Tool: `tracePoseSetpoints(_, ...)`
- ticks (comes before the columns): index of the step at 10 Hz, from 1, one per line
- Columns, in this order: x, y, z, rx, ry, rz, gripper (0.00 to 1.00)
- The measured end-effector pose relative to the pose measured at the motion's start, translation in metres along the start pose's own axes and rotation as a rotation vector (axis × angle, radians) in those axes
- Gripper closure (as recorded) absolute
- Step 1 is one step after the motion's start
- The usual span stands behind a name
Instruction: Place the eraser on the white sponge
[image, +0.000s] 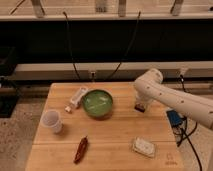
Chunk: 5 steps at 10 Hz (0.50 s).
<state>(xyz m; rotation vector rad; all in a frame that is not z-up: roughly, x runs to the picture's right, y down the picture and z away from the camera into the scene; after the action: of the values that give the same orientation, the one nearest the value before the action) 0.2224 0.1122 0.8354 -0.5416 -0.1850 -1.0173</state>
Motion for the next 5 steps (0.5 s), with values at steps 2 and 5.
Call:
tracePoseSetpoints(2,-0.002,0.004,0.001,0.001,-0.002,-0.01,0.98)
tracePoseSetpoints(5,-0.008,0.013,-0.001,0.004,-0.007,-0.025,0.98)
